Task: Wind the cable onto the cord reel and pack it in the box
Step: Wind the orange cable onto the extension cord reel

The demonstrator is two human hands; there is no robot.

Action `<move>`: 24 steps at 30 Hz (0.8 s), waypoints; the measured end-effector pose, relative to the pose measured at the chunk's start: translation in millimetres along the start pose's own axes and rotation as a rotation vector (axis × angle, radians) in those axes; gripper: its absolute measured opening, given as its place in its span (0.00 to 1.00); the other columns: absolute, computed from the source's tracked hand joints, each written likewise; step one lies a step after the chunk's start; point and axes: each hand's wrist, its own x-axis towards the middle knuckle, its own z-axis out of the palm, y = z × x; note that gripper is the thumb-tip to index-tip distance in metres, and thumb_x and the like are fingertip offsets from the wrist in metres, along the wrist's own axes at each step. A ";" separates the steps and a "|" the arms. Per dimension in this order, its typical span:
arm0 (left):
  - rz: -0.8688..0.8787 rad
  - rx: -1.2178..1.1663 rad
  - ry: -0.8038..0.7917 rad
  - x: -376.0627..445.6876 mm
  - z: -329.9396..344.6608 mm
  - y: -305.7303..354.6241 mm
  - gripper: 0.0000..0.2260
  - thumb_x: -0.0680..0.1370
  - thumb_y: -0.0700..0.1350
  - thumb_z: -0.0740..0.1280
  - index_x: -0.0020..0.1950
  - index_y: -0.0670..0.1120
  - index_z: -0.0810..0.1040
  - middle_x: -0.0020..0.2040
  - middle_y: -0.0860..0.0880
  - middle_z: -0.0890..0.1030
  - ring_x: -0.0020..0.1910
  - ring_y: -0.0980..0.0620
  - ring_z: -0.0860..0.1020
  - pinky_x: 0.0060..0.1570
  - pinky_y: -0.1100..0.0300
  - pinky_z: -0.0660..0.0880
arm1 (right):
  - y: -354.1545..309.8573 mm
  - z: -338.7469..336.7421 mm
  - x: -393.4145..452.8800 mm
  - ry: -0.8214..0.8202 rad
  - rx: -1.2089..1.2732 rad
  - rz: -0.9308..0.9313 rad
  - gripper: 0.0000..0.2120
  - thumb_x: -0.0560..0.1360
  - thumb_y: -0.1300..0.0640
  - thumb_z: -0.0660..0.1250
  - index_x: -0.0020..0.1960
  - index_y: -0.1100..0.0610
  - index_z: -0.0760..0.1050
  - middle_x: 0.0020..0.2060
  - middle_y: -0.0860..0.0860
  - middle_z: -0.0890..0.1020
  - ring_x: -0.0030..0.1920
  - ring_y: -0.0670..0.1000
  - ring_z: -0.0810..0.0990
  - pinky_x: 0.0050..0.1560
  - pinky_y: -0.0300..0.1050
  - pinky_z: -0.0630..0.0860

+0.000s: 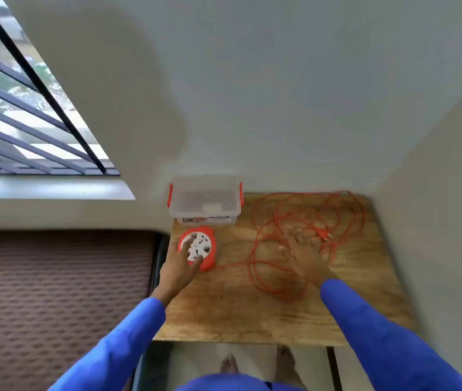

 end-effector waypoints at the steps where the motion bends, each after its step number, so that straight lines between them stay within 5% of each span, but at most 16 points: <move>1: -0.058 -0.038 0.006 -0.3 5.8 -3.7 0.32 0.85 0.54 0.72 0.86 0.49 0.67 0.88 0.46 0.59 0.75 0.40 0.77 0.67 0.43 0.78 | 0.3 7.9 -2.9 -0.015 0.006 -0.003 0.30 0.90 0.46 0.53 0.88 0.55 0.51 0.87 0.54 0.55 0.87 0.56 0.52 0.84 0.57 0.53; 4: -0.233 -0.196 0.005 -2.6 18.7 -6.5 0.35 0.84 0.52 0.74 0.86 0.44 0.63 0.84 0.39 0.63 0.77 0.35 0.75 0.79 0.41 0.72 | 3.9 27.5 -13.6 -0.043 0.040 0.025 0.29 0.89 0.47 0.55 0.87 0.58 0.56 0.86 0.57 0.57 0.86 0.59 0.55 0.83 0.59 0.56; 13: -0.676 -0.508 0.128 48.9 23.5 1.5 0.48 0.73 0.49 0.87 0.82 0.37 0.63 0.81 0.34 0.71 0.79 0.33 0.73 0.75 0.38 0.75 | 22.9 54.6 -27.4 0.000 0.106 0.015 0.28 0.88 0.48 0.59 0.85 0.55 0.60 0.84 0.56 0.62 0.84 0.58 0.61 0.81 0.60 0.64; 21: -0.662 -0.731 0.000 59.0 13.5 0.7 0.33 0.77 0.46 0.83 0.78 0.41 0.75 0.73 0.38 0.82 0.71 0.38 0.82 0.71 0.41 0.81 | 25.6 47.6 -36.1 -0.047 0.262 -0.044 0.27 0.88 0.46 0.59 0.85 0.53 0.62 0.83 0.51 0.64 0.81 0.55 0.67 0.78 0.52 0.69; 24: -0.629 -0.815 0.050 40.6 17.9 15.5 0.28 0.81 0.47 0.78 0.78 0.42 0.73 0.71 0.39 0.83 0.66 0.38 0.85 0.52 0.46 0.87 | 24.2 26.5 -26.5 -0.053 0.308 -0.118 0.27 0.88 0.51 0.61 0.85 0.55 0.63 0.82 0.54 0.66 0.81 0.55 0.67 0.79 0.51 0.66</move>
